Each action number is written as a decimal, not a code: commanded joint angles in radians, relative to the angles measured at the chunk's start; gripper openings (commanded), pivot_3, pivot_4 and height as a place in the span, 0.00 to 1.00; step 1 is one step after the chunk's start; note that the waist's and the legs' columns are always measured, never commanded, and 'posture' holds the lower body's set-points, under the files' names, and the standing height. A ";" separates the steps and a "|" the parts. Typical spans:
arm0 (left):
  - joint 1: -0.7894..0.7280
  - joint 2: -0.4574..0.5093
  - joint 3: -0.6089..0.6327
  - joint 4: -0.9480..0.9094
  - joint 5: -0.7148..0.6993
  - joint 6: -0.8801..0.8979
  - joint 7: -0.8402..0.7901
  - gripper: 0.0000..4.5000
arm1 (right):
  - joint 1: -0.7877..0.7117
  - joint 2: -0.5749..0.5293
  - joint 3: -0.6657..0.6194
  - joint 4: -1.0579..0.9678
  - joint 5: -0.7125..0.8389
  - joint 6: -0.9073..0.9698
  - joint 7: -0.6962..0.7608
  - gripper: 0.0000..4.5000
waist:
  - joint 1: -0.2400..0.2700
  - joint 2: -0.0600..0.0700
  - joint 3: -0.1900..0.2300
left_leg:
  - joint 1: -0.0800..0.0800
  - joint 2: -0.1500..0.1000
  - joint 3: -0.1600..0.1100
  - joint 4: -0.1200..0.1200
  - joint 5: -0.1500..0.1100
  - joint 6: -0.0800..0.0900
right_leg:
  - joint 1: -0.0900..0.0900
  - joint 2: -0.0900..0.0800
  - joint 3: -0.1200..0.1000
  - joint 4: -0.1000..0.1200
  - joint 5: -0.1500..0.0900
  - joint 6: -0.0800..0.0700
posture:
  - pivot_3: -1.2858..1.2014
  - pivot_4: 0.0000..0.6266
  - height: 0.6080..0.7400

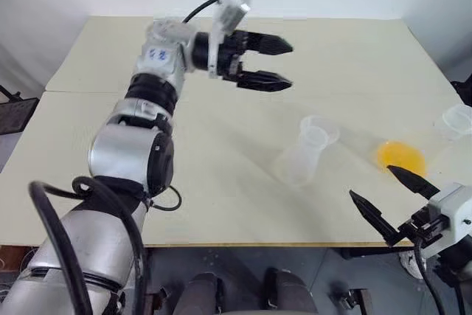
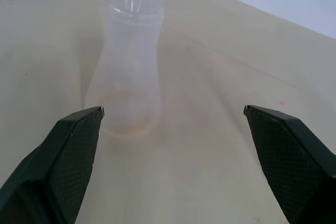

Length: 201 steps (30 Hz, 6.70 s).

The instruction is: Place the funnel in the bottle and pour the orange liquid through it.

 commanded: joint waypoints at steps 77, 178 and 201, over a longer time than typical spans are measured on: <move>0.970 0.059 -0.150 -1.167 -0.363 0.140 0.353 1.00 | -0.772 -0.148 -0.025 0.782 -0.126 0.090 -0.274 0.96 | -0.021 0.009 -0.004 | 0.001 0.002 0.000 0.007 -0.003 0.000 | 0.003 0.002 0.011 -0.001 0.000 0.000 | 0.52 0.24 1.00; 0.759 0.051 -0.199 -0.806 -0.268 -0.065 0.232 1.00 | -0.863 -0.483 0.541 0.246 -1.252 -0.315 -0.081 0.62 | -0.020 0.013 -0.001 | -0.013 0.002 -0.007 0.009 -0.002 0.000 | -0.001 0.002 0.000 -0.010 0.001 0.003 | 0.52 0.24 1.00; 0.751 0.043 -0.198 -0.791 -0.263 -0.070 0.230 1.00 | -0.893 -0.497 0.513 0.303 -1.252 -0.452 -0.066 0.62 | -0.020 0.013 -0.001 | -0.013 0.003 -0.007 0.009 -0.002 0.000 | -0.001 0.002 0.000 -0.010 0.001 0.003 | 0.52 0.24 1.00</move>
